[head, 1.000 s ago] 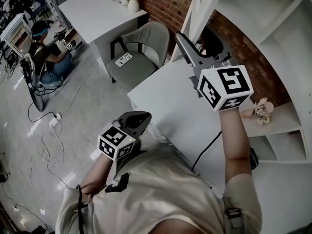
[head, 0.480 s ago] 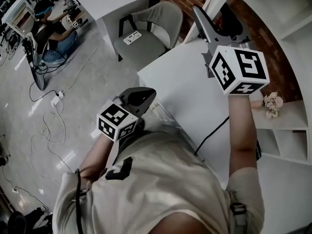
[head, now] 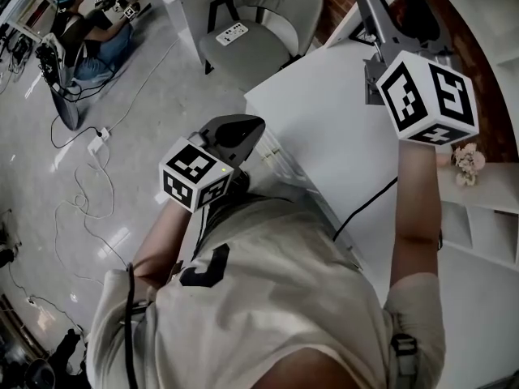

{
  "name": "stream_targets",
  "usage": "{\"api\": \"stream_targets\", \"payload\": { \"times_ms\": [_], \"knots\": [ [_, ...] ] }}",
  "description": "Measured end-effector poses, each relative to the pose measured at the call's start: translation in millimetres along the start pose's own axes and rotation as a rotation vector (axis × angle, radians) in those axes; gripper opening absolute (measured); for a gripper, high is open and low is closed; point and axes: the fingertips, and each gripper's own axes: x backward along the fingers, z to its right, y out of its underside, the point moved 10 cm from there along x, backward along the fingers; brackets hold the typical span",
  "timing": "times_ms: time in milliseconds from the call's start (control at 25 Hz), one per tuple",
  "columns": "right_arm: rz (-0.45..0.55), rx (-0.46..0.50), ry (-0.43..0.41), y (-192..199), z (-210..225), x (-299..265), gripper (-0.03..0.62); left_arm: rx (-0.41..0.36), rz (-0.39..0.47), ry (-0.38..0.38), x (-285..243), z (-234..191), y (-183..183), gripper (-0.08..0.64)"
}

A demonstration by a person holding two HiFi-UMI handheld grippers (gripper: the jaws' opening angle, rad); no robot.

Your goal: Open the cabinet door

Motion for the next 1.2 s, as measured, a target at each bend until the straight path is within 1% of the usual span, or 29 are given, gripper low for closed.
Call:
{"api": "stream_targets", "payload": {
  "times_ms": [120, 320, 560, 920, 1200],
  "knots": [
    [0.008, 0.002, 0.019, -1, -6, -6, 0.278, 0.002, -0.007, 0.017, 3, -6, 1, 0.017],
    [0.017, 0.015, 0.041, 1, -19, -16, 0.285, 0.012, -0.009, 0.022, 10, -19, 5, 0.017],
    [0.009, 0.047, 0.027, 6, -32, -40, 0.299, 0.021, -0.017, 0.008, 16, -35, 5, 0.017],
    [0.026, 0.07, 0.067, 9, -45, -55, 0.307, 0.039, -0.001, -0.024, 23, -54, 6, 0.017],
    [0.017, 0.083, 0.063, 9, -51, -68, 0.313, 0.038, 0.01, -0.019, 22, -64, 2, 0.017]
  ]
}}
